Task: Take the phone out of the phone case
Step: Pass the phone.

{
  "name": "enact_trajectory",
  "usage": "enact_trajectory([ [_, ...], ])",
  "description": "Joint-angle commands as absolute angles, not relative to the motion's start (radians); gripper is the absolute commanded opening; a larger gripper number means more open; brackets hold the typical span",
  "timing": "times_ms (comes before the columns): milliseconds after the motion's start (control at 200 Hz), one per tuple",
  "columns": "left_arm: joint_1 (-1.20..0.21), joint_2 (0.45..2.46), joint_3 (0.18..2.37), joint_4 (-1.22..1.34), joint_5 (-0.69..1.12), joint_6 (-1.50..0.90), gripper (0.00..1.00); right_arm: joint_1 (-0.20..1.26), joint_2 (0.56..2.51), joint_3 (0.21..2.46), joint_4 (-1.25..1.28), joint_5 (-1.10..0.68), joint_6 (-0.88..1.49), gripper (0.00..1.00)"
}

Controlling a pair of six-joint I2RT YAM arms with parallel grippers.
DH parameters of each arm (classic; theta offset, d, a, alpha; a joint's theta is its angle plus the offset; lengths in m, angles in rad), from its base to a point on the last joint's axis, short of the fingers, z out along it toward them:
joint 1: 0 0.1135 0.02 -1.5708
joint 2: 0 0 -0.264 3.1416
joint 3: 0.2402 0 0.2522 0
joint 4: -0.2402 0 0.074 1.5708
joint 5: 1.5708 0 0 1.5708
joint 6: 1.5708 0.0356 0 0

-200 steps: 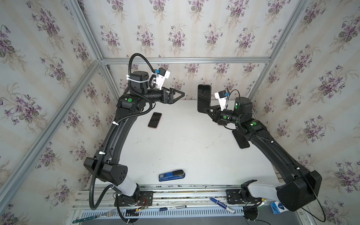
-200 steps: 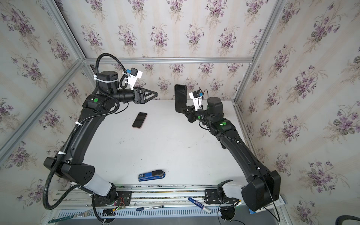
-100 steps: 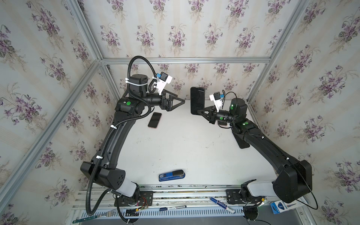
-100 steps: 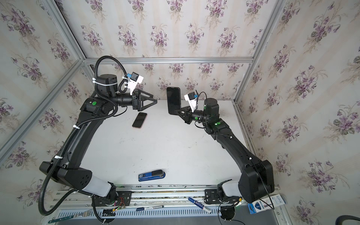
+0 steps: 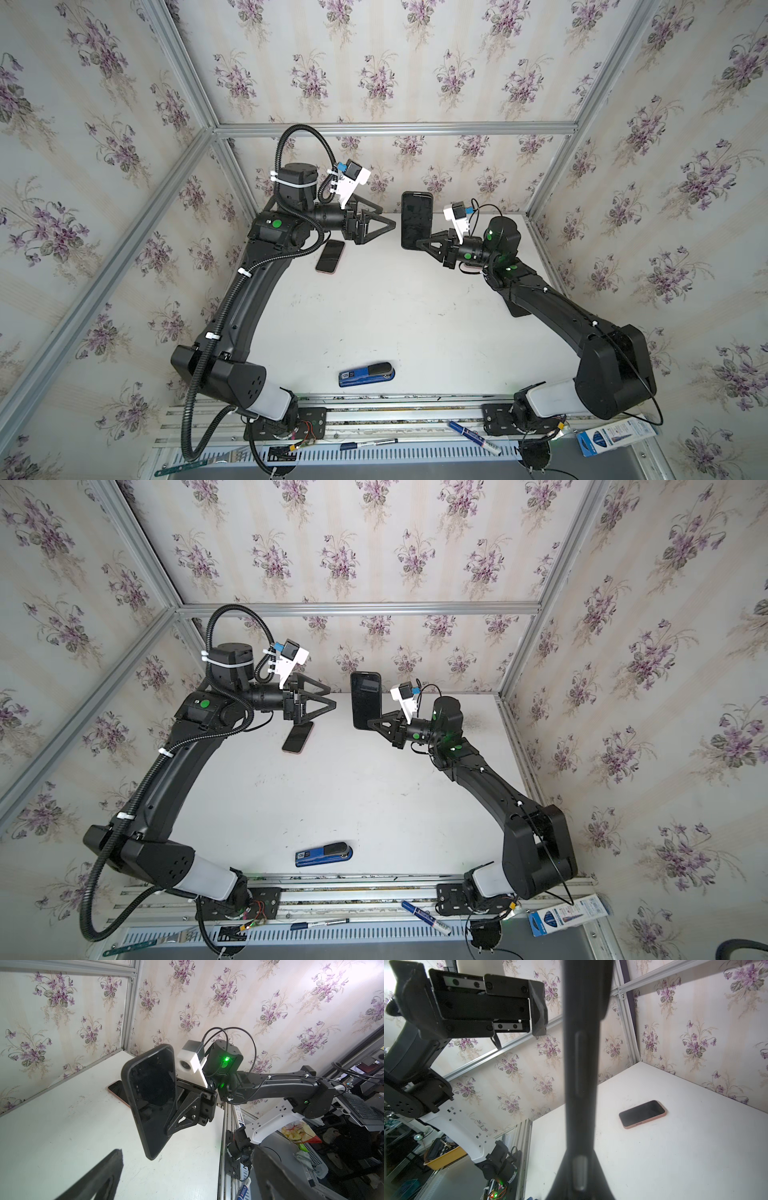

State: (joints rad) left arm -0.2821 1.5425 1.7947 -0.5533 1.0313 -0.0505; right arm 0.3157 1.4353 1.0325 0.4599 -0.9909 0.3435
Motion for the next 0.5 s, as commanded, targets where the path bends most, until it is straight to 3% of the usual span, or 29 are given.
enact_trajectory([
  [0,-0.297,1.568,1.815,-0.502,1.069,-0.045,1.0,0.316,1.429,1.028,0.585,-1.03,0.352,0.0],
  [365,-0.336,1.671,1.912,-0.491,1.09,-0.062,0.97,0.321,1.408,0.997,0.579,-1.051,0.294,0.0],
  [495,-0.344,1.697,1.919,-0.488,1.107,-0.072,0.82,0.323,1.405,0.994,0.578,-1.057,0.292,0.0],
])
